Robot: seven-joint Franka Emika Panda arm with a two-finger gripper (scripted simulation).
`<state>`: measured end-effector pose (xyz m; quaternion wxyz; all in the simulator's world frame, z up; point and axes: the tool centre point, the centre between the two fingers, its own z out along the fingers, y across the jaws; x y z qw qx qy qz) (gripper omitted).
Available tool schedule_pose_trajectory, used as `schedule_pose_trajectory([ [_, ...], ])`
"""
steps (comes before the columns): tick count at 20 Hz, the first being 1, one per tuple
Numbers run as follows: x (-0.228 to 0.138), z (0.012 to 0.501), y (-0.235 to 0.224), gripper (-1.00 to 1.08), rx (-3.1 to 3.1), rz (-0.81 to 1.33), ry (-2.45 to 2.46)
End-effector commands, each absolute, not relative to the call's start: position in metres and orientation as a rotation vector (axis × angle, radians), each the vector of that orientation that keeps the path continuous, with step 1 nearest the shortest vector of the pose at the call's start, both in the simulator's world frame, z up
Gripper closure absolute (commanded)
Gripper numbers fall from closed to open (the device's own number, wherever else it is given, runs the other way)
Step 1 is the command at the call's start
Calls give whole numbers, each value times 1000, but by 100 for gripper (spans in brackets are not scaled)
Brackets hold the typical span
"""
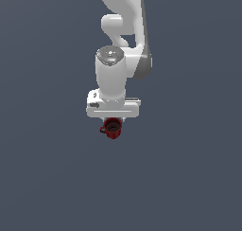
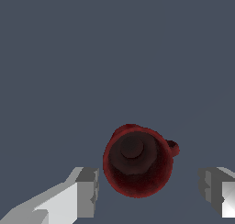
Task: Pick up the object and move it to a goal position.
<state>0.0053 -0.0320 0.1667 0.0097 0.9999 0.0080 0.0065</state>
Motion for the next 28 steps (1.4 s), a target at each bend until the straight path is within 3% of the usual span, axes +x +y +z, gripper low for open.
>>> schedule_pose_trajectory([
  [1, 4, 162, -36, -60, 3126, 15, 50],
  [16, -8, 113, -76, -60, 3155, -21, 308],
  [28, -12, 102, -84, -60, 3159, -26, 356],
])
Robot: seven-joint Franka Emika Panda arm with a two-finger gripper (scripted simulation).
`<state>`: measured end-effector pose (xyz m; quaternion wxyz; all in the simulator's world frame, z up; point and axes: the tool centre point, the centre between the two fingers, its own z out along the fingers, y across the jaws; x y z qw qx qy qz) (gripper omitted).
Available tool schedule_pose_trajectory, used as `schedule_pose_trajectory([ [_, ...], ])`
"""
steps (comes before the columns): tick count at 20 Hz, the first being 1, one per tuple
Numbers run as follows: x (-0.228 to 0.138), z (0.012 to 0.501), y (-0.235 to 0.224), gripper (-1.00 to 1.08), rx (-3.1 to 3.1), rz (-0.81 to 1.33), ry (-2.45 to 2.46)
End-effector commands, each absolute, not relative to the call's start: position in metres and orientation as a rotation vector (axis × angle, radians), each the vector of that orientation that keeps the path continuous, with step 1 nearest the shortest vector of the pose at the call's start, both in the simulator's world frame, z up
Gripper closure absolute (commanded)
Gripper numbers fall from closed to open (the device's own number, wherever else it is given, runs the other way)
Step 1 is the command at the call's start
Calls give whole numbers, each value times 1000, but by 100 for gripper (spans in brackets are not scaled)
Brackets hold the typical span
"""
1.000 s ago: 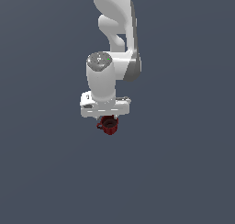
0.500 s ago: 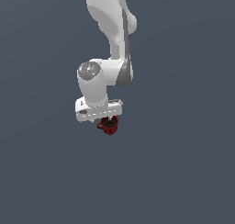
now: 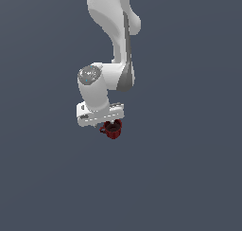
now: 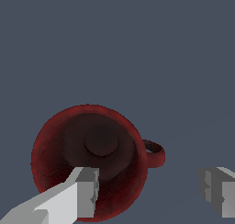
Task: Pick up the object and move it to a goal position.
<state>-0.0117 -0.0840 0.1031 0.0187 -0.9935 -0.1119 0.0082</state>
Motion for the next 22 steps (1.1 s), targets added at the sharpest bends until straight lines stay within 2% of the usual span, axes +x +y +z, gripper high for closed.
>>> schedule_pose_trajectory([
  [1, -12, 100, -84, -60, -3085, 26, -348],
  [10, -13, 73, -83, -60, -3083, 25, -352],
  [11, -13, 73, -83, 108, -3083, 25, -352],
  [22, -13, 74, -84, 108, -3085, 24, -349],
])
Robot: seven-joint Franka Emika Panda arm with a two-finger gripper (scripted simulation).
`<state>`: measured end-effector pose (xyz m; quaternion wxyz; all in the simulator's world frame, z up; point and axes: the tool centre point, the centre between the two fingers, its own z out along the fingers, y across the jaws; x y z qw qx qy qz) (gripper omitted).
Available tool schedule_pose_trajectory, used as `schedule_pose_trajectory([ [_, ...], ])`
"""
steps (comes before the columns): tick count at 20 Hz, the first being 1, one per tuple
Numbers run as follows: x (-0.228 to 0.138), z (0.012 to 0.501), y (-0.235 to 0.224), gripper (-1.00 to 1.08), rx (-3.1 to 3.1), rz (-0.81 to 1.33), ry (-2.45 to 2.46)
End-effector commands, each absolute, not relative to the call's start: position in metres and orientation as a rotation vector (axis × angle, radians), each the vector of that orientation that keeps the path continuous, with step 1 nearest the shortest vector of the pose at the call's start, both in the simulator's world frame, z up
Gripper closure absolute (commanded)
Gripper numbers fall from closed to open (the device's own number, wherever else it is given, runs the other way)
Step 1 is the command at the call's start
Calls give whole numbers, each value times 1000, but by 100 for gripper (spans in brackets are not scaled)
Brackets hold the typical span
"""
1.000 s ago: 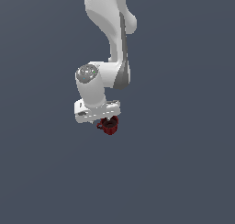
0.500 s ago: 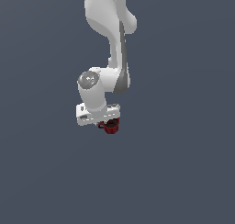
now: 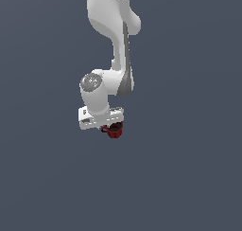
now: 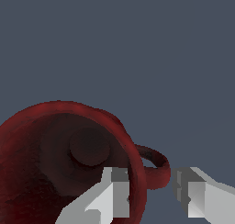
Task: Pick up the object and move it to a goal position.
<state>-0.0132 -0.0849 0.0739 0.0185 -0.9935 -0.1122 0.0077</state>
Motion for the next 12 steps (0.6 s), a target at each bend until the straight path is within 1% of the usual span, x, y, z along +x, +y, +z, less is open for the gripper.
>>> schedule_pose_trajectory([
  [1, -13, 75, -84, 108, -3085, 24, -349],
  [7, -18, 88, -78, 108, -3085, 24, -349],
  [12, -25, 111, -67, 108, -3085, 24, -349],
])
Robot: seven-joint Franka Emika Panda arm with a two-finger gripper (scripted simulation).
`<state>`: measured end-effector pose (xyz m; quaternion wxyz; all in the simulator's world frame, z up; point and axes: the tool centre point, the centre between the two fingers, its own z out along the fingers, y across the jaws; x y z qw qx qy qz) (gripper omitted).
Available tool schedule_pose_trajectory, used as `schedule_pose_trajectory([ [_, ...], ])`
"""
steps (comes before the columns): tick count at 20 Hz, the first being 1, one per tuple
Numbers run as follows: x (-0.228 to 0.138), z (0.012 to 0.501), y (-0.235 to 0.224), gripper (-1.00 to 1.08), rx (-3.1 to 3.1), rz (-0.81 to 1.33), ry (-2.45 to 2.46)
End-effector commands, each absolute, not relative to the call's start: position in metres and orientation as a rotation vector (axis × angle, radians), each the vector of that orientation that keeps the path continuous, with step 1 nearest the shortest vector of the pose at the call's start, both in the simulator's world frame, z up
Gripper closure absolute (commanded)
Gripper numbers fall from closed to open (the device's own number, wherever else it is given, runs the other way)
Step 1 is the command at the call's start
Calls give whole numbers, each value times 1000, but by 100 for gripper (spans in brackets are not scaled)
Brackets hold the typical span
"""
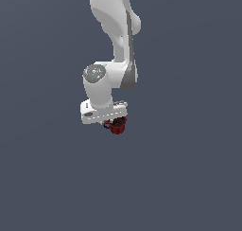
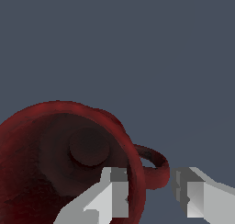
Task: Pick up the object and move it to a goal position.
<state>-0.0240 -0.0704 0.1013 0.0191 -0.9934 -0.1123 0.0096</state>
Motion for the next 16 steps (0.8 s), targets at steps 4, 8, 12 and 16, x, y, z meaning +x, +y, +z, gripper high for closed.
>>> schedule_pose_trajectory([
  [4, -34, 138, -53, 108, -3085, 24, -350],
  [8, -45, 173, -36, 108, -3085, 25, -351],
  [12, -58, 212, -17, 108, -3086, 25, -351],
  [16, -71, 255, 4, 108, -3087, 25, -352],
])
